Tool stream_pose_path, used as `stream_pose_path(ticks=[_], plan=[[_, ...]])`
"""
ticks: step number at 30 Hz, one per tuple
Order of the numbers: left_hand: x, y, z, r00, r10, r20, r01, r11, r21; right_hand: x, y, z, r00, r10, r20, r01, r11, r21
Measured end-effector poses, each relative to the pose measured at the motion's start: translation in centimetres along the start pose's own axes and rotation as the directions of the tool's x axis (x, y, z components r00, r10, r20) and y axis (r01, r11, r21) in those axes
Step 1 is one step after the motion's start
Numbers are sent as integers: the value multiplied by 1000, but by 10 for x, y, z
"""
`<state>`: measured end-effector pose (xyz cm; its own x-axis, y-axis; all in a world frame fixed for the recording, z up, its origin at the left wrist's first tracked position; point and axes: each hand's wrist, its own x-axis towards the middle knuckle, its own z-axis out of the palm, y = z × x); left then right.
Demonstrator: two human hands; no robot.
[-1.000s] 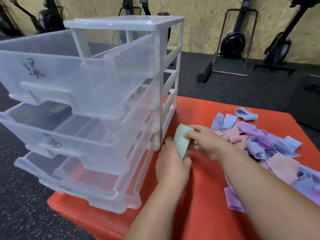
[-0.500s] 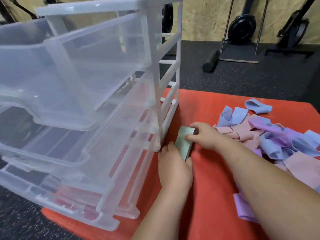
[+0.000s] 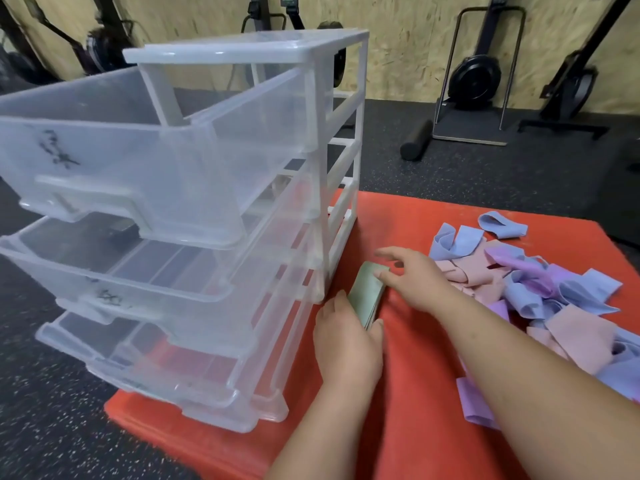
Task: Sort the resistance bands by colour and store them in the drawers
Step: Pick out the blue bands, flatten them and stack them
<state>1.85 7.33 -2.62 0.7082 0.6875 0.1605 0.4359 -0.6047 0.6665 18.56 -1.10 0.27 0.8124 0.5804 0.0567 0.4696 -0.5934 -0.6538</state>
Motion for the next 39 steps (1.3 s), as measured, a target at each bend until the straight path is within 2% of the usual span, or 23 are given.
stream_pose_path(ticks=[7, 11, 14, 16, 18, 20, 23, 25, 28, 32, 39], plan=[[-27, 11, -21, 996, 91, 15, -92, 991, 98, -71, -10, -47, 999, -12, -46, 13, 1000, 25], [-47, 19, -30, 977, 211, 40, -214, 966, 142, -143, -1, -80, 998, -2, -58, 7, 996, 86], [-66, 25, -30, 952, 288, 108, -299, 949, 102, -203, 23, -97, 980, 107, -169, -88, 990, 113], [-80, 31, -28, 923, 344, 173, -356, 933, 43, -243, 46, -98, 941, 208, -266, -167, 972, 168], [-95, 38, -25, 892, 392, 225, -402, 916, -2, -279, 66, -92, 893, 278, -353, -249, 960, 128], [-109, 43, -20, 858, 432, 277, -444, 896, -25, -300, 79, -88, 857, 347, -381, -355, 933, 52], [-127, 48, -8, 812, 468, 349, -488, 872, -36, -306, 95, -96, 841, 327, -432, -402, 911, -94], [-135, 55, -2, 788, 469, 399, -494, 868, -43, -305, 106, -103, 830, 321, -457, -419, 899, -130], [-144, 66, 7, 772, 458, 440, -492, 870, -42, -300, 128, -109, 851, 348, -394, -444, 877, -184], [-141, 84, 22, 747, 495, 443, -553, 833, 2, -287, 141, -111, 900, 350, -258, -404, 893, -198], [-128, 97, 43, 747, 501, 437, -541, 840, -40, -267, 143, -113, 911, 374, -175, -413, 841, -350]])
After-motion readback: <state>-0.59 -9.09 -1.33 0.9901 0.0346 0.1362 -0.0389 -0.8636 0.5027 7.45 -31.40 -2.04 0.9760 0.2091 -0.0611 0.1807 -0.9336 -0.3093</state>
